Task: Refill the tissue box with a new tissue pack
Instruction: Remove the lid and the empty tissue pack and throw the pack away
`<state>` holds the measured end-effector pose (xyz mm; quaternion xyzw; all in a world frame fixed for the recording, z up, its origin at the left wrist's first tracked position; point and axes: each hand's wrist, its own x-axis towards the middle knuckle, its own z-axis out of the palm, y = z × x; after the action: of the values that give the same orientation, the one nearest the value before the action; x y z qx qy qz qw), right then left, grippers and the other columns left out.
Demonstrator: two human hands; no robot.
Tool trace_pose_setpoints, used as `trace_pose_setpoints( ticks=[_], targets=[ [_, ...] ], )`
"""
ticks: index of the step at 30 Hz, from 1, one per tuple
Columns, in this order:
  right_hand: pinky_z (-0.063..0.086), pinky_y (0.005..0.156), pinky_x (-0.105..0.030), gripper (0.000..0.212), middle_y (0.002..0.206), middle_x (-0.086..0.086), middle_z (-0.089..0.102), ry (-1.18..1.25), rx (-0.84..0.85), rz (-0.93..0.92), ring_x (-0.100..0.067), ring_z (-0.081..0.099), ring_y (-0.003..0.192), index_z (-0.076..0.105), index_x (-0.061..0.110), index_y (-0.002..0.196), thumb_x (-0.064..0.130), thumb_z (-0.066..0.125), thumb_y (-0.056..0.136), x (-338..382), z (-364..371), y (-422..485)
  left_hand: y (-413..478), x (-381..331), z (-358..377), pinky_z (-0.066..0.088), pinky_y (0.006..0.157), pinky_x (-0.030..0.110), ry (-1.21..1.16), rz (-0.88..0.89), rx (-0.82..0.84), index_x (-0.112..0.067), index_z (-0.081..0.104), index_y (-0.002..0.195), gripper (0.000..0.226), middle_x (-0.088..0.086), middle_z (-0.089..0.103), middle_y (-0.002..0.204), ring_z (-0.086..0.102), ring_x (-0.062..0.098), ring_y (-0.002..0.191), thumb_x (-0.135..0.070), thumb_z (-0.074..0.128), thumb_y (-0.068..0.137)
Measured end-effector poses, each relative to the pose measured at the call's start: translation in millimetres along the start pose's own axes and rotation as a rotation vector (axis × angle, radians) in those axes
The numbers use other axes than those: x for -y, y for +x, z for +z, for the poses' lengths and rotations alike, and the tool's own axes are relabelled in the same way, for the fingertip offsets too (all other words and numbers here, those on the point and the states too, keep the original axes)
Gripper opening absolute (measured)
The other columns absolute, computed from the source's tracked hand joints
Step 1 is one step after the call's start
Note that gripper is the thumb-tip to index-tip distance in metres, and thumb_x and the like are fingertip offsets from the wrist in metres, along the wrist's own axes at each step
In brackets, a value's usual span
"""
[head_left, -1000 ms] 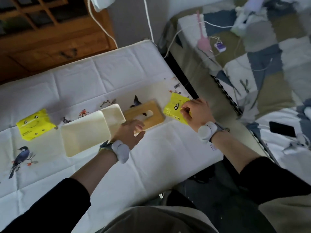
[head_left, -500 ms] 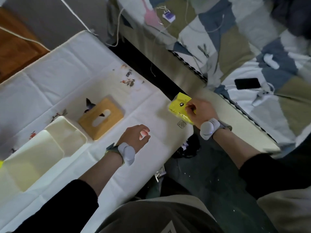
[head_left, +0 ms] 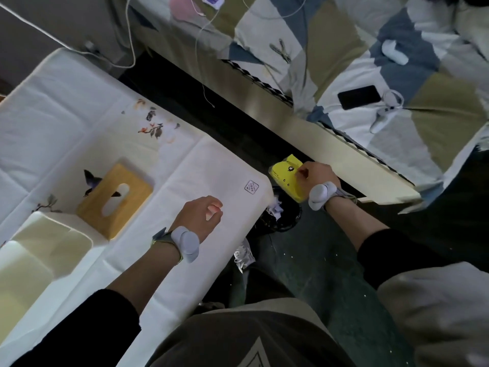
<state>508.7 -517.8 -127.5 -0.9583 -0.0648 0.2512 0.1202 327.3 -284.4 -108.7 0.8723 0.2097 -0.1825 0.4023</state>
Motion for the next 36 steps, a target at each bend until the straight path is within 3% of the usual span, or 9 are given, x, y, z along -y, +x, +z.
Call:
trace_pose_setpoints(
  ticks=[3, 6, 9, 14, 20, 26, 29, 32, 36],
  targets=[
    [0.052, 0.059, -0.032, 0.024, 0.086, -0.019, 0.069, 0.013, 0.038, 0.040, -0.034, 0.064, 0.073, 0.066, 0.003, 0.080, 0.021, 0.050, 0.083, -8.7, 5.2, 7.2, 2.9, -0.5, 2.9, 0.042, 0.073, 0.021, -0.007, -0.018, 0.008, -0.019, 0.064, 0.097, 0.012, -0.005, 0.064, 0.088, 0.058, 0.012, 0.079, -0.017, 0.059, 0.086],
    [0.032, 0.048, -0.019, 0.031, 0.065, -0.018, 0.061, 0.035, 0.068, 0.074, -0.029, 0.055, 0.055, 0.053, 0.007, 0.056, 0.021, 0.050, 0.084, -21.3, 15.2, 12.9, 5.4, -0.8, 3.2, 0.041, 0.069, 0.019, -0.014, -0.027, 0.003, -0.018, 0.064, 0.097, 0.012, -0.005, 0.064, 0.088, 0.058, 0.010, 0.078, -0.016, 0.058, 0.087],
    [0.035, 0.051, -0.022, 0.030, 0.074, -0.020, 0.067, 0.058, 0.112, 0.124, -0.032, 0.060, 0.058, 0.062, 0.000, 0.065, 0.022, 0.053, 0.084, -32.1, 25.3, 17.8, 5.3, -0.3, 3.0, 0.040, 0.065, 0.014, -0.027, -0.027, -0.012, -0.018, 0.064, 0.097, 0.012, -0.006, 0.063, 0.087, 0.059, 0.010, 0.078, -0.015, 0.057, 0.087],
    [0.039, 0.053, -0.022, 0.028, 0.075, -0.011, 0.066, 0.013, 0.175, 0.190, -0.018, 0.049, 0.050, 0.056, 0.015, 0.058, 0.026, 0.052, 0.083, -41.5, 43.8, 25.1, 7.8, 3.8, 4.1, 0.039, 0.064, 0.010, -0.019, -0.031, -0.012, -0.021, 0.064, 0.097, 0.012, -0.007, 0.063, 0.088, 0.057, -0.003, 0.076, -0.017, 0.057, 0.088],
    [0.040, 0.057, -0.025, 0.024, 0.074, -0.010, 0.060, 0.068, 0.216, 0.219, -0.026, 0.054, 0.063, 0.061, 0.009, 0.073, 0.026, 0.052, 0.086, -55.3, 68.8, 22.2, 14.0, -4.5, 21.7, 0.042, 0.067, 0.010, -0.054, 0.034, -0.047, -0.025, 0.064, 0.092, 0.011, -0.007, 0.066, 0.084, 0.059, -0.003, 0.078, -0.016, 0.060, 0.086],
    [0.038, 0.057, -0.026, 0.028, 0.076, -0.022, 0.066, 0.159, 0.132, 0.203, -0.033, 0.062, 0.067, 0.063, 0.000, 0.069, 0.020, 0.051, 0.085, -65.1, 93.9, 21.5, 28.7, -28.9, 43.5, 0.046, 0.068, 0.011, -0.062, 0.136, -0.074, -0.022, 0.065, 0.095, 0.010, -0.006, 0.067, 0.085, 0.060, -0.001, 0.079, -0.017, 0.060, 0.087],
    [0.036, 0.054, -0.025, 0.029, 0.063, -0.012, 0.055, 0.181, 0.123, 0.214, -0.026, 0.052, 0.057, 0.058, 0.004, 0.062, 0.021, 0.051, 0.084, -75.6, 123.6, 33.2, 46.0, -35.7, 59.0, 0.048, 0.069, 0.013, -0.050, 0.213, -0.081, -0.020, 0.066, 0.097, 0.011, -0.007, 0.066, 0.085, 0.061, 0.003, 0.078, -0.018, 0.061, 0.087],
    [0.026, 0.046, -0.020, 0.035, 0.053, -0.002, 0.044, 0.202, 0.123, 0.245, -0.019, 0.041, 0.048, 0.040, 0.015, 0.049, 0.021, 0.048, 0.082, -79.0, 140.4, 40.5, 55.6, -45.5, 59.8, 0.051, 0.075, 0.018, -0.025, 0.309, -0.073, -0.017, 0.066, 0.101, 0.014, -0.007, 0.067, 0.090, 0.062, 0.008, 0.082, -0.018, 0.061, 0.088],
    [0.035, 0.054, -0.022, 0.026, 0.063, -0.005, 0.053, 0.223, 0.148, 0.333, -0.023, 0.049, 0.055, 0.050, 0.013, 0.055, 0.025, 0.048, 0.079, -91.7, 182.1, 55.2, 70.9, -43.8, 71.3, 0.050, 0.077, 0.020, 0.001, 0.396, -0.069, -0.018, 0.064, 0.105, 0.017, -0.005, 0.067, 0.090, 0.061, 0.007, 0.085, -0.016, 0.060, 0.088]
  ],
)
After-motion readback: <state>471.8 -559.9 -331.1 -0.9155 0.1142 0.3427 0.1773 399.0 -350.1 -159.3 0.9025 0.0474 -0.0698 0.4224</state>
